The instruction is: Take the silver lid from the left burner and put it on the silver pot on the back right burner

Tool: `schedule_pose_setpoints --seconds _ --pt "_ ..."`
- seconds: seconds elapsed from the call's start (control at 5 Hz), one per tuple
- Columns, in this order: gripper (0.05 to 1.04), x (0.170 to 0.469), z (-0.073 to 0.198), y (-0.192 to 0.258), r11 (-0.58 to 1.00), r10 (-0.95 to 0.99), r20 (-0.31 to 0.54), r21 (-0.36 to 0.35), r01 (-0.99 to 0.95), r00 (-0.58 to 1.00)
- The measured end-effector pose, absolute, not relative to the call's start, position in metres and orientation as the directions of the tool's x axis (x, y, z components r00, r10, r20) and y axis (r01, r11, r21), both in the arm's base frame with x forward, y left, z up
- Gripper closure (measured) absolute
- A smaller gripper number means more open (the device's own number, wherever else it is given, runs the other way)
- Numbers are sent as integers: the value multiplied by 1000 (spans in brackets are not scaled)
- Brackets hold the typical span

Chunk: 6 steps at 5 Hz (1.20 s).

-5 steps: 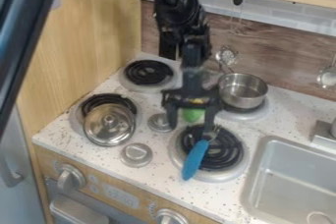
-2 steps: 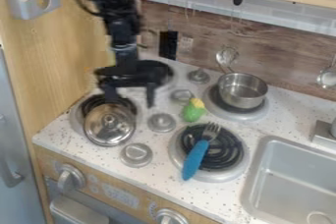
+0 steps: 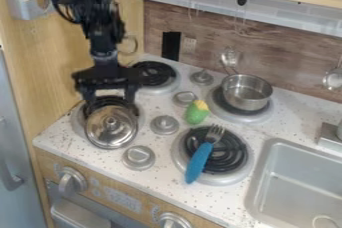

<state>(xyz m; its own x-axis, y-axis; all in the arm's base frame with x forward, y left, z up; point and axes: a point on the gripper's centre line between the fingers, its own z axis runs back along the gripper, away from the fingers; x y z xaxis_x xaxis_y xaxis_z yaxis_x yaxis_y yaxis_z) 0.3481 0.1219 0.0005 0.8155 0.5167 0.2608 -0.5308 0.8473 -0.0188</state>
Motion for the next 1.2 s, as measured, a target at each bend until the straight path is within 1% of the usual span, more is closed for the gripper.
schedule_pose_setpoints --seconds 0.2,0.4,0.6,0.8,1.0,1.2 --pt "83 356 -21 123 844 520 236 6 -536 821" --pt "83 358 -33 123 846 521 191 15 -533 832" --pt "140 360 -37 122 847 521 171 17 -531 836" --pt "413 364 -37 122 843 527 166 23 -538 833" --pt "651 367 -36 121 851 514 162 28 -525 842" --pt "799 367 -35 120 853 509 162 37 -521 845"
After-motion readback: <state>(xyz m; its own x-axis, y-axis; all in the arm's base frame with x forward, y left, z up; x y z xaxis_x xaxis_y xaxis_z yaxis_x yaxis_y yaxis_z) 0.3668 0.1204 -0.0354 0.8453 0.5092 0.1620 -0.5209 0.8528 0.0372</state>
